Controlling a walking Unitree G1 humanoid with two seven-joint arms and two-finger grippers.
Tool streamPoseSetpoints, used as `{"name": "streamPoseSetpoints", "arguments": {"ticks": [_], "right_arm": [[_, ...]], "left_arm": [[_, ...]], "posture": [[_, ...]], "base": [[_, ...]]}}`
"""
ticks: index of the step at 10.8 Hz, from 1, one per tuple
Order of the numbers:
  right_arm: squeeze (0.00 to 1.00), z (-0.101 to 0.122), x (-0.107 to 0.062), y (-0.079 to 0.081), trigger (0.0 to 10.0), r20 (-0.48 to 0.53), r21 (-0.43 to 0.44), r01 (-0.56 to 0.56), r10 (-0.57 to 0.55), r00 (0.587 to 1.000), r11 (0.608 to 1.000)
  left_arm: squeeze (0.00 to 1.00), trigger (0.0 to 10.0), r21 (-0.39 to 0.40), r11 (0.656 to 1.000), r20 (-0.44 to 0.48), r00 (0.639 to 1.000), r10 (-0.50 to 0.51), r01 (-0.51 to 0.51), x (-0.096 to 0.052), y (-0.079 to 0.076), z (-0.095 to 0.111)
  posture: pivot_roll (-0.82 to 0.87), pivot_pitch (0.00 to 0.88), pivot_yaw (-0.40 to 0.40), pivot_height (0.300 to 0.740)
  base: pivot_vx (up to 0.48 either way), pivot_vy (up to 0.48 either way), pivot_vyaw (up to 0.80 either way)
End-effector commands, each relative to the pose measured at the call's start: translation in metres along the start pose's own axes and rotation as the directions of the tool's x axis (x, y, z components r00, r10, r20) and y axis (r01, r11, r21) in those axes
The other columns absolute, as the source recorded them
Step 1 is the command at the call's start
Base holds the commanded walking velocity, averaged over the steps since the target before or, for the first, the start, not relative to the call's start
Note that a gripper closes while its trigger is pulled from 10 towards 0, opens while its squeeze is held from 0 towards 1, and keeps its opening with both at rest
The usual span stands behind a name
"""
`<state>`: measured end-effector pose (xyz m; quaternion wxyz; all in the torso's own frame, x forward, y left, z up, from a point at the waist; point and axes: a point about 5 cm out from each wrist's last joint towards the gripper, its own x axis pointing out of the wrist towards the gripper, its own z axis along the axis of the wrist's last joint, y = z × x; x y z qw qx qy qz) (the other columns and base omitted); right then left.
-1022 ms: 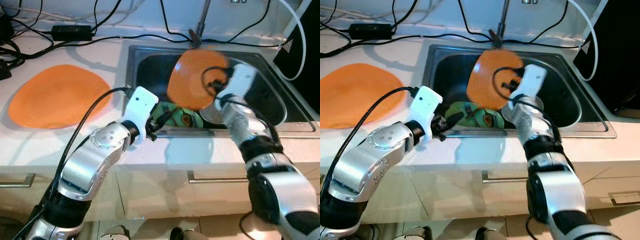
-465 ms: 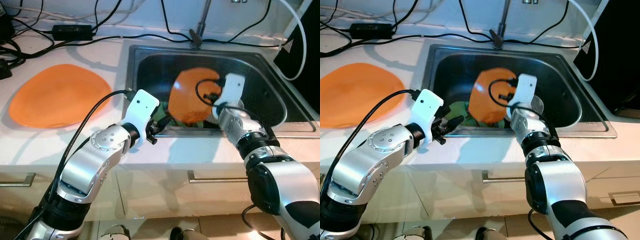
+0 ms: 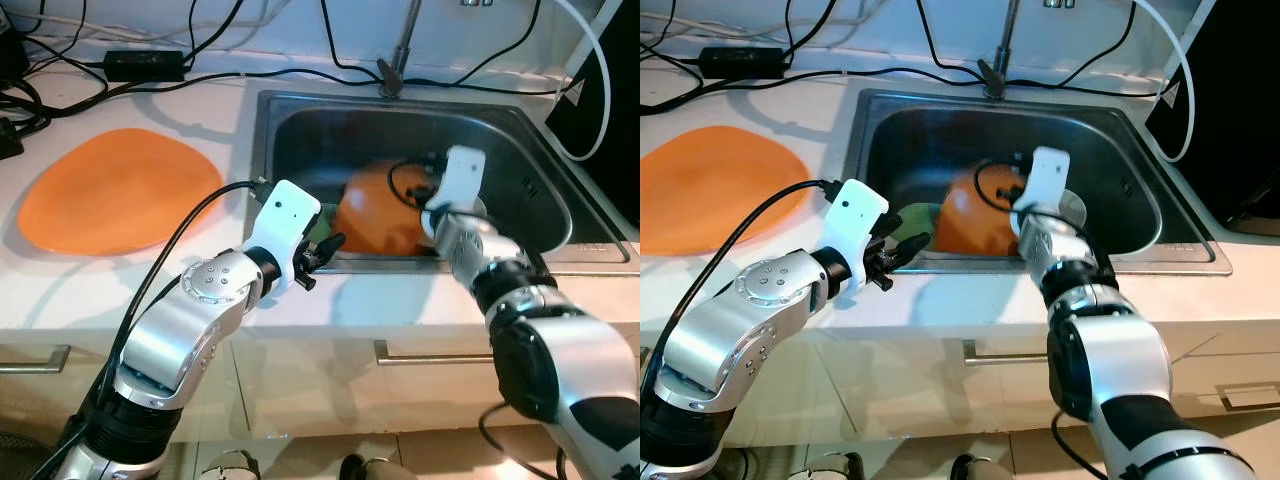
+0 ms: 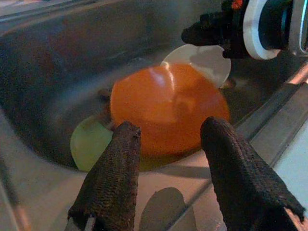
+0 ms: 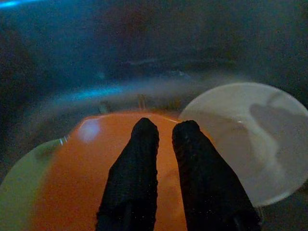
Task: Kitchen organization
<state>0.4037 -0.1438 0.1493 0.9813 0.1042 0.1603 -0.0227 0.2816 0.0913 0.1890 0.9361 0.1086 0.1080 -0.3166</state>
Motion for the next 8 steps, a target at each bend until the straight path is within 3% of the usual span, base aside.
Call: {"name": "streamPoseSetpoints", "arguments": {"ticks": [1,4,6,7,8], "right_arm": [[0.0,0.001,0.0,-0.002,10.0,0.0,0.001,0.005,-0.005,1.0,1.0],[0.0,0.0,0.0,-0.002,10.0,0.0,-0.002,0.005,-0.005,1.0,1.0],[0.0,0.024,-0.001,0.002,10.0,0.163,-0.048,-0.007,0.014,0.986,0.999],[0.0,0.045,-0.007,0.011,10.0,0.315,-0.079,-0.054,0.076,0.946,0.995],[0.0,0.055,-0.013,0.017,10.0,0.401,-0.102,-0.089,0.123,0.908,0.991]], "left_arm": [[0.0,10.0,0.012,1.0,0.004,1.0,-0.029,0.029,-0.001,-0.007,0.002],[0.0,10.0,0.012,0.999,0.004,0.999,-0.033,0.033,-0.001,-0.008,0.002],[0.0,10.0,0.021,1.0,0.023,1.0,0.0,-0.001,-0.001,-0.004,0.003],[0.0,10.0,0.025,0.998,0.062,0.997,0.052,-0.054,0.0,0.002,0.006],[0.0,10.0,0.023,0.996,0.087,0.993,0.082,-0.084,0.001,0.005,0.007]], "posture": [[0.11,0.081,-0.112,0.74],[0.11,0.083,-0.113,0.74],[0.1,0.091,-0.111,0.74],[0.09,0.093,-0.108,0.74],[0.08,0.095,-0.106,0.74]], "base": [[0.0,0.0,0.0],[0.0,0.0,0.0],[0.0,0.0,0.0],[0.0,0.0,0.0],[0.0,0.0,0.0]]}}
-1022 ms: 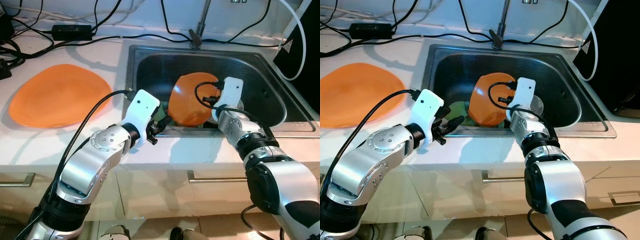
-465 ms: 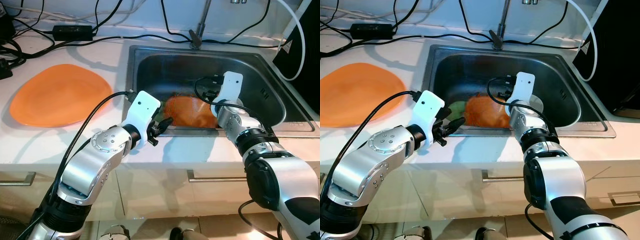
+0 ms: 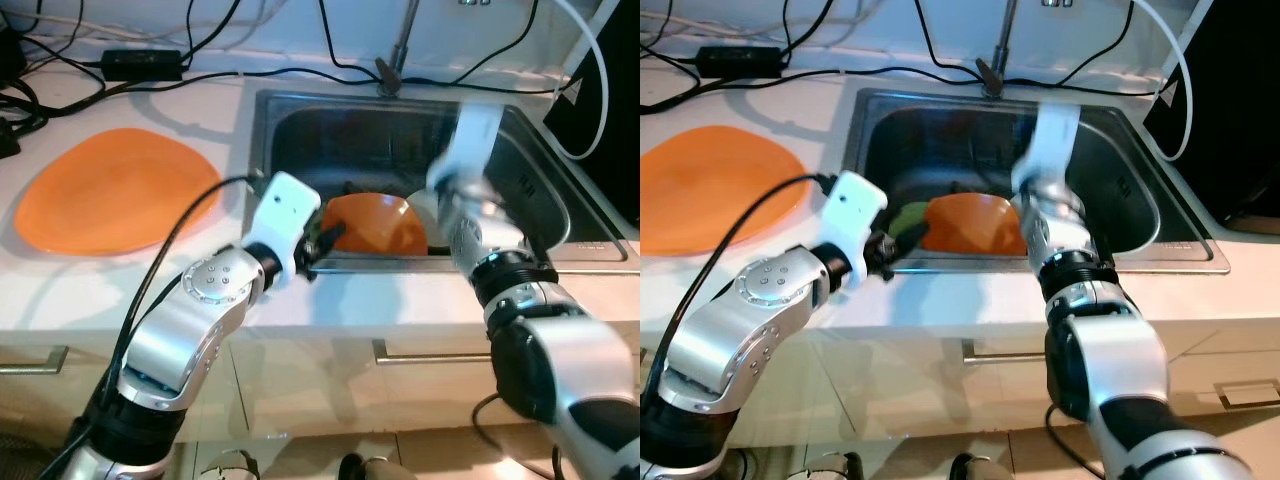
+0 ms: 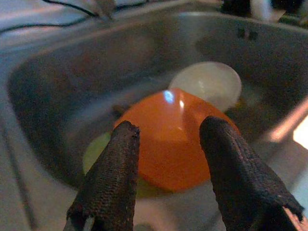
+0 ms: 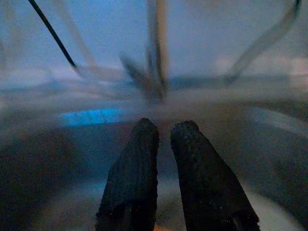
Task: Kitchen organization
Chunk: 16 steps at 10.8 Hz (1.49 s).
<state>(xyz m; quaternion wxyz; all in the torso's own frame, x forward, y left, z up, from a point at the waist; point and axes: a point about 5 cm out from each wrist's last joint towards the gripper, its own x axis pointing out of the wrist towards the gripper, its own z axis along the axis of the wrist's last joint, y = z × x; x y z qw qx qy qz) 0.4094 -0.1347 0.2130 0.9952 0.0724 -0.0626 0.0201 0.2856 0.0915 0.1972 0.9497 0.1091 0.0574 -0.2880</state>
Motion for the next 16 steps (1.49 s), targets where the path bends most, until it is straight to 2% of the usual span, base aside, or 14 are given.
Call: {"name": "streamPoseSetpoints", "arguments": {"ticks": [1,2,3,5,7,10,11,16], "right_arm": [[0.0,0.004,-0.006,0.001,10.0,0.055,-0.009,-0.023,0.024,0.998,1.0],[0.0,0.007,-0.019,0.005,10.0,0.12,0.004,-0.044,0.044,0.992,0.999],[0.0,0.006,-0.04,0.009,10.0,0.157,0.028,-0.065,0.06,0.986,0.997],[0.0,-0.01,-0.075,0.013,10.0,0.141,0.033,-0.093,0.088,0.986,0.995],[0.0,-0.02,-0.099,0.008,10.0,0.103,-0.01,-0.109,0.11,0.989,0.994],[0.0,-0.032,-0.118,0.003,10.0,0.03,-0.033,-0.126,0.127,0.991,0.991],[0.0,-0.038,-0.125,0.003,10.0,0.004,-0.05,-0.163,0.164,0.987,0.985],[0.0,-0.054,-0.132,0.002,10.0,-0.053,-0.11,-0.234,0.229,0.972,0.966]], "left_arm": [[0.0,10.0,-0.005,0.999,0.014,0.999,0.038,-0.038,0.001,0.004,0.0],[0.0,10.0,-0.015,0.998,0.035,0.997,0.063,-0.062,0.001,0.007,0.001],[0.0,10.0,-0.019,0.996,0.065,0.994,0.092,-0.091,0.002,0.011,0.004],[0.0,10.0,-0.018,0.98,0.141,0.97,0.198,-0.197,0.001,0.025,0.009],[0.0,10.0,-0.019,0.972,0.173,0.956,0.236,-0.236,-0.001,0.03,0.009],[0.0,10.0,-0.006,0.97,0.185,0.953,0.239,-0.242,-0.003,0.031,0.003],[0.0,10.0,-0.005,0.971,0.185,0.954,0.236,-0.239,-0.005,0.031,0.002],[0.0,10.0,0.036,0.976,0.17,0.964,0.205,-0.214,-0.01,0.03,-0.008]], "posture": [[0.08,0.095,-0.106,0.74],[0.06,0.098,-0.102,0.74],[0.05,0.099,-0.097,0.74],[0.04,0.097,-0.093,0.74],[0.04,0.096,-0.092,0.74],[0.03,0.094,-0.089,0.74],[0.03,0.094,-0.086,0.74],[0.02,0.092,-0.083,0.74]], "base": [[0.0,0.0,0.0],[0.0,0.0,0.0],[0.0,0.0,0.0],[0.0,0.0,0.0],[0.0,0.0,0.0],[0.0,0.0,0.0],[0.0,0.0,0.0],[0.0,0.0,0.0]]}}
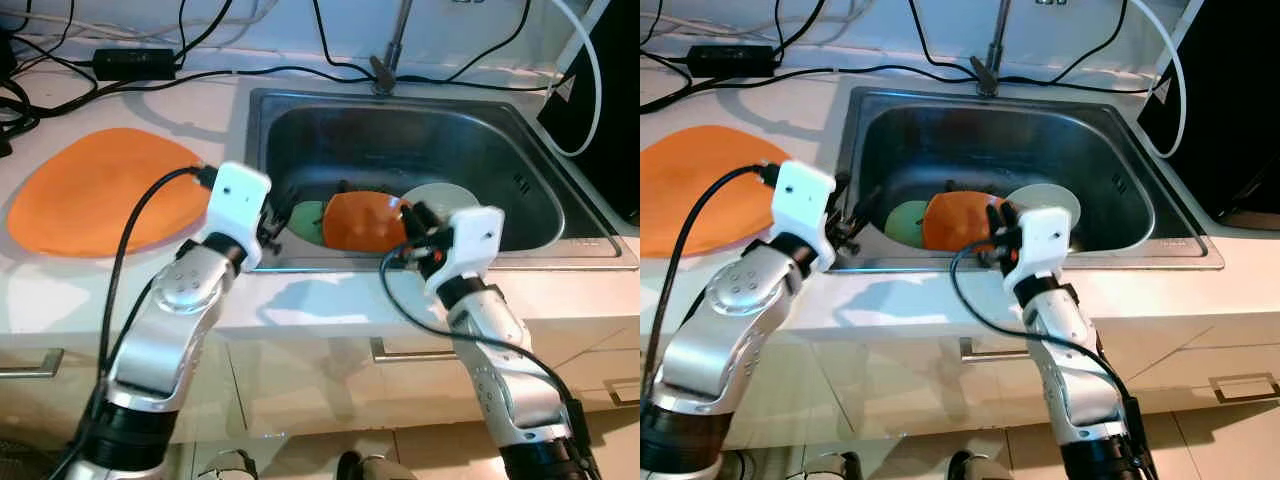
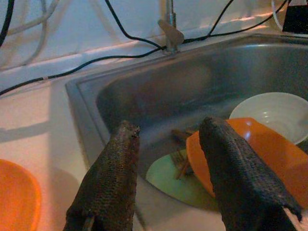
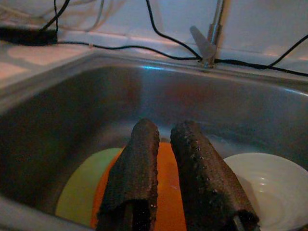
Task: Kitchen organization
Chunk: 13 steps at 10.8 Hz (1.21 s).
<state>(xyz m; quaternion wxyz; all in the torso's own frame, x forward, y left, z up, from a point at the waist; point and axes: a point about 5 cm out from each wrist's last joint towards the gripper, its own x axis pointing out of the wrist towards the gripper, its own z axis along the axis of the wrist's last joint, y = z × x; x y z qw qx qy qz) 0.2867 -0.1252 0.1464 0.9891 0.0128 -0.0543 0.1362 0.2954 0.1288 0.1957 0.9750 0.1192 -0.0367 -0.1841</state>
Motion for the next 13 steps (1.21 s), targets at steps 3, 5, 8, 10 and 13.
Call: {"name": "streamPoseSetpoints", "arguments": {"ticks": [3,5,8,10,13], "right_arm": [[0.0,-0.007,0.004,0.002,10.0,-0.004,0.052,0.072,-0.071,0.997,0.996],[0.0,-0.013,0.004,0.014,10.0,-0.015,0.09,0.073,-0.072,0.997,0.993],[0.0,-0.018,0.004,0.022,10.0,-0.028,0.115,0.07,-0.067,0.997,0.991],[0.0,-0.019,0.007,0.024,10.0,-0.031,0.118,0.06,-0.057,0.998,0.991],[0.0,-0.021,0.007,0.025,10.0,-0.042,0.119,0.055,-0.05,0.998,0.991]], "left_arm": [[0.0,10.0,0.069,0.997,0.062,0.998,0.019,-0.024,-0.006,0.002,0.007],[0.0,10.0,0.247,0.952,0.147,0.978,0.146,-0.179,-0.023,0.034,0.021],[0.16,10.0,0.481,0.866,0.144,0.987,0.076,-0.137,-0.051,0.062,0.031],[1.0,10.0,0.615,0.789,0.059,0.996,-0.063,0.013,-0.068,0.06,0.027],[0.0,10.0,0.635,0.763,-0.064,0.992,-0.104,0.121,-0.084,0.062,0.013]], "posture": [[0.05,0.078,-0.081,0.74],[0.06,0.074,-0.08,0.74],[0.08,0.077,-0.089,0.74],[0.08,0.08,-0.095,0.74],[0.09,0.089,-0.106,0.74]], "base": [[0.0,0.0,0.0],[0.0,0.0,0.0],[0.0,0.0,0.0],[0.0,0.0,0.0],[0.0,0.0,0.0]]}}
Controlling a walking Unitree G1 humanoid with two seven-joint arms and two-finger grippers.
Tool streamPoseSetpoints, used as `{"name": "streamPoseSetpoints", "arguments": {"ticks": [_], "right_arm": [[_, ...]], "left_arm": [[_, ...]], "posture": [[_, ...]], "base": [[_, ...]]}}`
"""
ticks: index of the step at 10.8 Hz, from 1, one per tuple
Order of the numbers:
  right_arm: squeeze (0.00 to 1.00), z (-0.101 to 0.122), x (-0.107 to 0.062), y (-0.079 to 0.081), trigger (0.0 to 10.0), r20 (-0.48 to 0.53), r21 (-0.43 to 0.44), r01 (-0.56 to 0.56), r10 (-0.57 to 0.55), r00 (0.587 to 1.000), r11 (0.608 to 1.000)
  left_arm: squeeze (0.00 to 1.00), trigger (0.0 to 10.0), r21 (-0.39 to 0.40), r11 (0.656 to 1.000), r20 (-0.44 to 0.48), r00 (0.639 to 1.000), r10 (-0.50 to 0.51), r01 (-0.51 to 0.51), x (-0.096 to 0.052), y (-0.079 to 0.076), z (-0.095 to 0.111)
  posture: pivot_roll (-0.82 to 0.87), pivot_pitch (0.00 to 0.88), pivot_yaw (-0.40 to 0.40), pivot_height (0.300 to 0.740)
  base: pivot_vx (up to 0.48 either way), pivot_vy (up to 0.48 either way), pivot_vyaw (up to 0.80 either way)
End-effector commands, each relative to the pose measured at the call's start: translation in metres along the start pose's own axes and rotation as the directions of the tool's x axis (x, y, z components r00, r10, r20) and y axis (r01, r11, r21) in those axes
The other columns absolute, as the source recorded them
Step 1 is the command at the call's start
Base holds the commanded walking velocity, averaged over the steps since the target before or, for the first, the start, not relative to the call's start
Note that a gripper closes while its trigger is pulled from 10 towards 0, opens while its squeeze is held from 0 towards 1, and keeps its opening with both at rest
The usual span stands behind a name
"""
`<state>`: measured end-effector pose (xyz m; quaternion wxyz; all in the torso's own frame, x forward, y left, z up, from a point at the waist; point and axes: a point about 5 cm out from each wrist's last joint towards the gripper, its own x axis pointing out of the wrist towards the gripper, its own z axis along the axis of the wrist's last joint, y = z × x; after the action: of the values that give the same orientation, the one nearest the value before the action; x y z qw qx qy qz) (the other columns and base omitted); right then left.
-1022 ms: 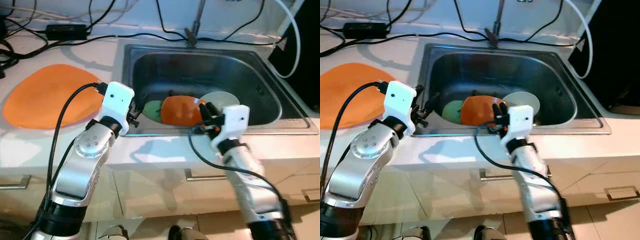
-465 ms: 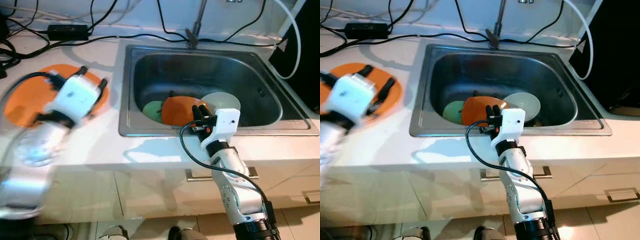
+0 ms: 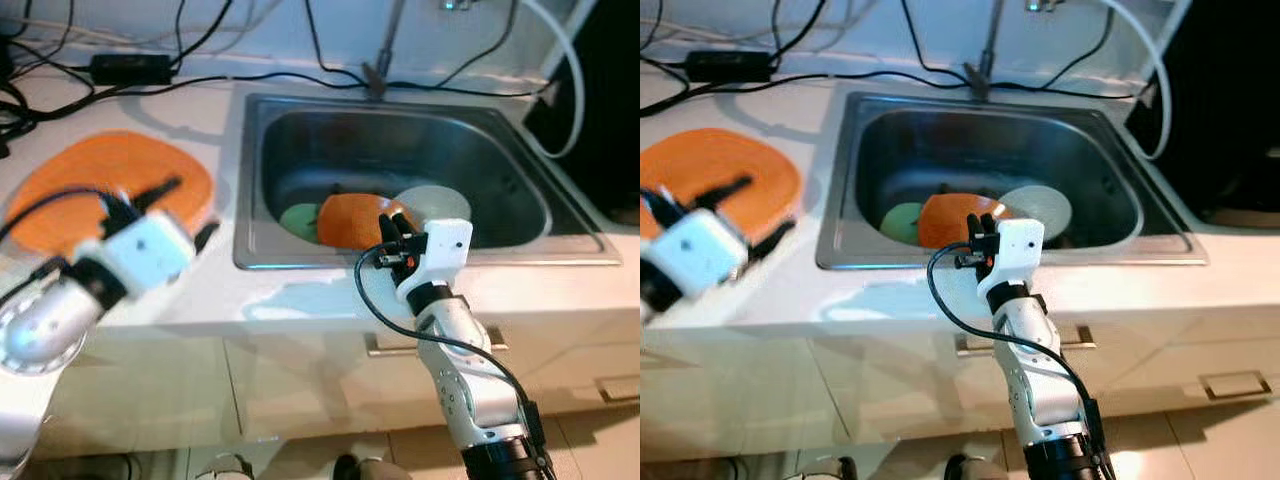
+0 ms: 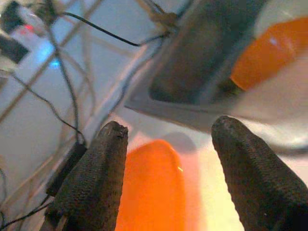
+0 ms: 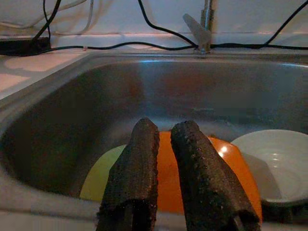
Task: Kitchen organization
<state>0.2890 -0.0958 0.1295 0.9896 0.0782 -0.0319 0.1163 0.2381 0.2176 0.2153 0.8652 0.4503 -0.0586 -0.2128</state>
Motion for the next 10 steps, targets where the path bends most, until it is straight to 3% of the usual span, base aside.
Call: {"name": "streamPoseSetpoints", "arguments": {"ticks": [1,4,10], "right_arm": [[0.0,-0.003,0.0,-0.003,10.0,-0.013,-0.01,0.005,-0.005,1.0,1.0],[0.0,-0.004,0.0,-0.003,10.0,-0.02,0.0,0.01,-0.01,1.0,1.0],[0.0,-0.004,0.0,-0.006,10.0,-0.028,0.011,0.024,-0.024,0.999,1.0]], "left_arm": [[0.0,10.0,0.03,0.999,-0.002,0.999,-0.041,0.041,-0.001,-0.003,0.001],[0.0,10.0,0.072,0.997,-0.082,0.996,-0.034,0.04,0.001,-0.004,-0.009],[0.0,10.0,-0.026,0.998,-0.062,0.996,0.061,-0.063,0.011,-0.009,-0.004]], "posture": [[0.09,0.093,-0.109,0.74],[0.09,0.095,-0.109,0.74],[0.07,0.102,-0.106,0.74]], "base": [[0.0,0.0,0.0],[0.0,0.0,0.0],[0.0,0.0,0.0]]}}
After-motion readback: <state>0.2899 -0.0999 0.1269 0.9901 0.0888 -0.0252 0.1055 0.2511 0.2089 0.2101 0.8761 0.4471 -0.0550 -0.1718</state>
